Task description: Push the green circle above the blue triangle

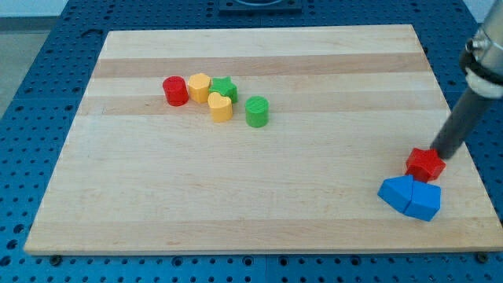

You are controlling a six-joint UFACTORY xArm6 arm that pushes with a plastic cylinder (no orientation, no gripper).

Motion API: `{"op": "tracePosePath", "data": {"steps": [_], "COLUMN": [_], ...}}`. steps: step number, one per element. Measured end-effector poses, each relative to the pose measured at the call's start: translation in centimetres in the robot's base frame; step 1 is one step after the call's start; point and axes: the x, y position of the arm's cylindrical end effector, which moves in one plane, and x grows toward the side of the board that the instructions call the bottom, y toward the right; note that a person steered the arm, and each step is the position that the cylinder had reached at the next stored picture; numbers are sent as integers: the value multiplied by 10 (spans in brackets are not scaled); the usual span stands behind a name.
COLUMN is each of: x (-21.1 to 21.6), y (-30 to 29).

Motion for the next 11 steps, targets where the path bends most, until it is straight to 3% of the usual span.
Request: {"op": "tracePosePath", "data": {"steps": [2,3,4,6,7,10,11], "x": [-127,-153,-139,-45,-34,-60,-37], "y": [-51,-125,-198,-245,-270,-315,-343]}}
